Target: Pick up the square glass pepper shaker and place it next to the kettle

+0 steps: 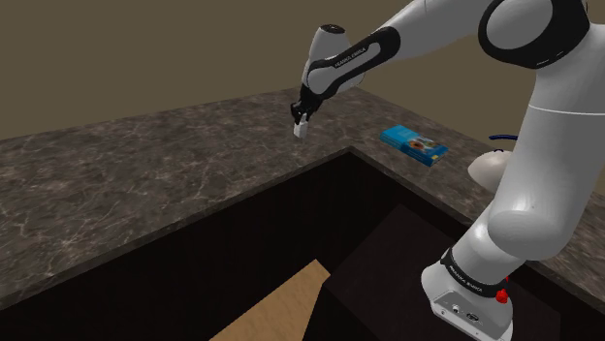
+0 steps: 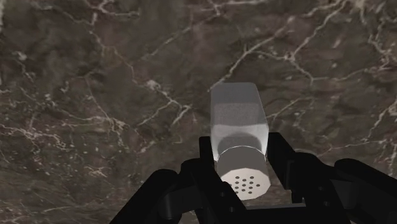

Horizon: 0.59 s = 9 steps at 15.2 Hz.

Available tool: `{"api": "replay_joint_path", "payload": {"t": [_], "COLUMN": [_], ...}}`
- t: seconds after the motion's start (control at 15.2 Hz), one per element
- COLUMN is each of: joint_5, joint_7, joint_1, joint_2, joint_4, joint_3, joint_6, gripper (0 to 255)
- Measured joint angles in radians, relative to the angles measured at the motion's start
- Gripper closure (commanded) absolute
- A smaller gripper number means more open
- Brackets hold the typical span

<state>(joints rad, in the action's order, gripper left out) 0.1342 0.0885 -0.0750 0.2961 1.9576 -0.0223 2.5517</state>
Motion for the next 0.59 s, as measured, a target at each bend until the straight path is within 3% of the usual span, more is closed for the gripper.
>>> {"api": "replay_joint_path", "payload": {"t": [0.59], "joint_5": [-0.013], "joint_7": [-0.016], "joint_1": [-0.002], "joint_2": [-0.057], "joint_4": [-0.048], "joint_3": [0.005], "joint_6": [-0.105], "gripper": [255]}}
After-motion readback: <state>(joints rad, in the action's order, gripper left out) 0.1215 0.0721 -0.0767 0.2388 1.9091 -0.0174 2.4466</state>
